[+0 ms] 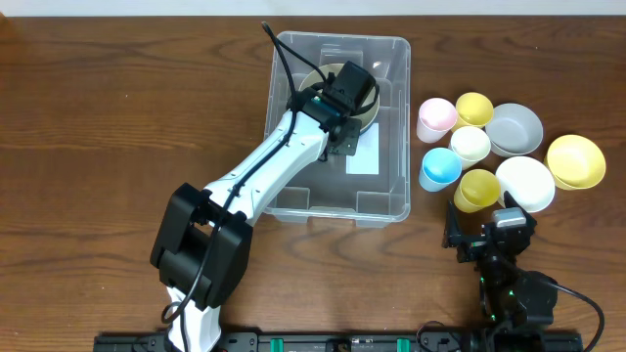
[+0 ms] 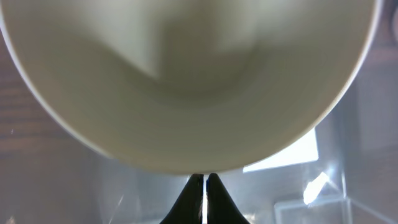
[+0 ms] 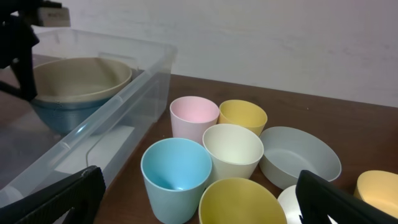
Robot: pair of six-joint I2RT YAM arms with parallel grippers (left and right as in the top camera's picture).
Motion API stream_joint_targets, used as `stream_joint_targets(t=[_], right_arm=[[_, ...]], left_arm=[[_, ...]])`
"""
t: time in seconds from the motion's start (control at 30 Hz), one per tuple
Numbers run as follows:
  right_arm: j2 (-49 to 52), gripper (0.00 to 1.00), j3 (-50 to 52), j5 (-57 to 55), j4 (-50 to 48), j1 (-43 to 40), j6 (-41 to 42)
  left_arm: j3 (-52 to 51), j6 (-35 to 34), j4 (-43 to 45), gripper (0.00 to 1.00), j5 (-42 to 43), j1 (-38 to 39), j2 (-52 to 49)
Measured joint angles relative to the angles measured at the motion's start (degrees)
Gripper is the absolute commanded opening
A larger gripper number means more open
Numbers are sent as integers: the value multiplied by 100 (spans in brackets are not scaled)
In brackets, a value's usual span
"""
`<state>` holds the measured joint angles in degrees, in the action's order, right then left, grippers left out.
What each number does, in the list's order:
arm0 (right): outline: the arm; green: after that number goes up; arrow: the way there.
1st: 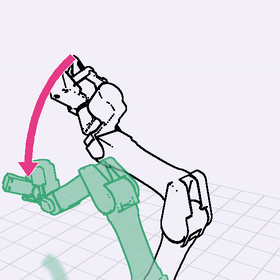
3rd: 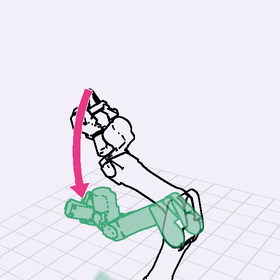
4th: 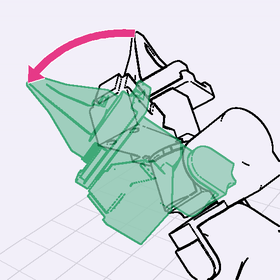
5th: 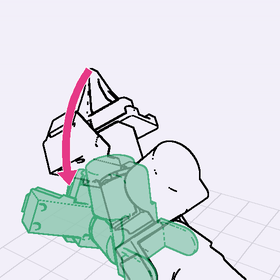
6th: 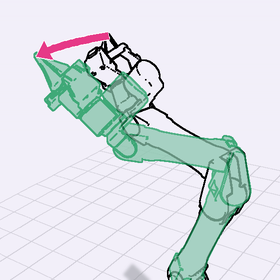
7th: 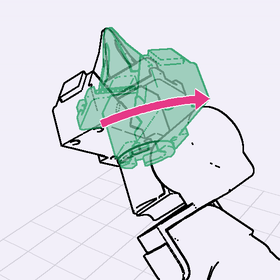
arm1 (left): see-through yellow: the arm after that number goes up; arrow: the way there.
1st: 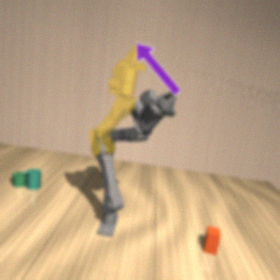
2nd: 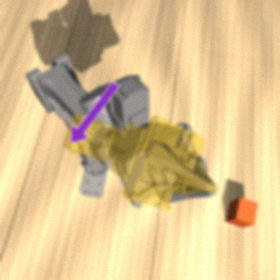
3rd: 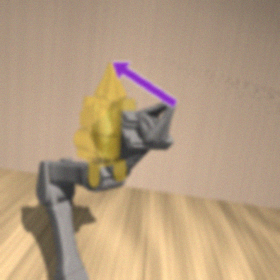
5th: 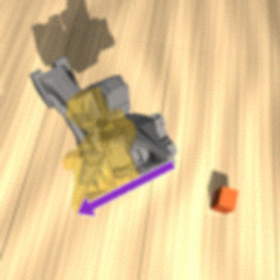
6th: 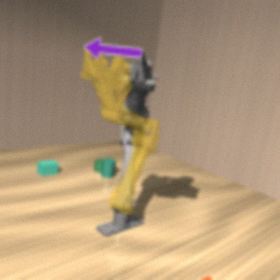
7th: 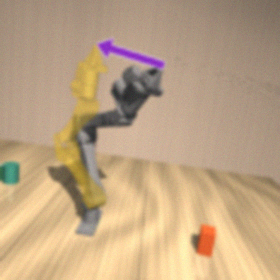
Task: Pack container
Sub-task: 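Lower the cream bowl onto the stacked teal bowls, then open the left gripper and raise it out of the bin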
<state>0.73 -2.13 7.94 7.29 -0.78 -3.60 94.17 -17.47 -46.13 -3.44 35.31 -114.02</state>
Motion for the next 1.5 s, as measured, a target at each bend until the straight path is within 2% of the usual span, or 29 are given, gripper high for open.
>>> stream_joint_targets(t=[0.3,0.8,1.07,1.3,1.5], right_arm=[[0,99,0,0,0,0,0],[0,99,0,0,2,0,0],[0,99,0,0,0,0,0],[0,99,0,0,0,0,0],[0,99,0,0,-2,0,0]], left_arm=[[0,-2,-479,6,245,0,0],[-4,2,197,6,354,0,-466],[-7,20,240,6,376,0,-330],[-7,63,-192,6,385,0,380],[4,83,-1003,6,-81,-2,986]])
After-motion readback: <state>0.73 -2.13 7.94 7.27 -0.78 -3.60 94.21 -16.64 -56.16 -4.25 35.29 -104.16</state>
